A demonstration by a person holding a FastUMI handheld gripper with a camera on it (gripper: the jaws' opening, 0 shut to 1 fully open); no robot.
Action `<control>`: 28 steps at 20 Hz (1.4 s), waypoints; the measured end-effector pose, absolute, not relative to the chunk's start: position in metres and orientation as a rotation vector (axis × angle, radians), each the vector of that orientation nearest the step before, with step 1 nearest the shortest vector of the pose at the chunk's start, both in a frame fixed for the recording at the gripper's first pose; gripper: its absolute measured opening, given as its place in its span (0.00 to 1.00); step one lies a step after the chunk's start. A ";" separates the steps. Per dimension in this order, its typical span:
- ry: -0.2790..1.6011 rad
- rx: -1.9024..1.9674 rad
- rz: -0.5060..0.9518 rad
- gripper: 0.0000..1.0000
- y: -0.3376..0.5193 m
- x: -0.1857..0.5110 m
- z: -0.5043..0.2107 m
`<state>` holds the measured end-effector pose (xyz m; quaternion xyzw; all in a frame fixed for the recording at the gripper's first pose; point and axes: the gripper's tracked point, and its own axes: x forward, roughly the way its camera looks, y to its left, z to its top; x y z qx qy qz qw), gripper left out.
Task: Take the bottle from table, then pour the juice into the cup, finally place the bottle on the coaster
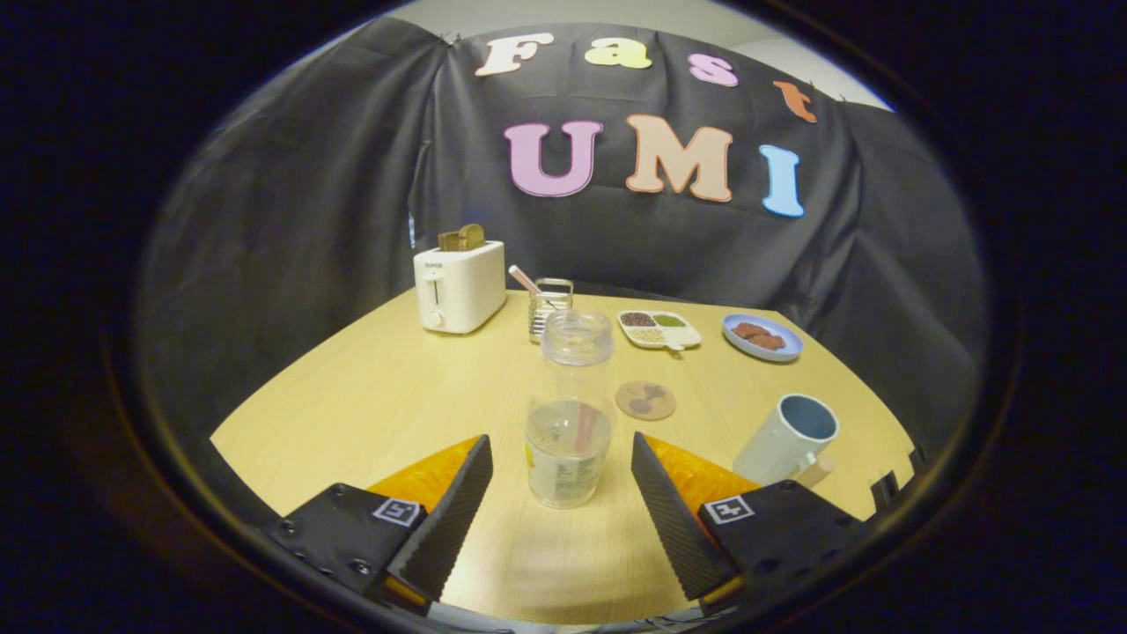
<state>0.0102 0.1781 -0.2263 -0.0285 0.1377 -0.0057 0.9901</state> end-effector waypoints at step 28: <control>0.384 -0.021 -0.160 1.00 0.175 0.085 -0.278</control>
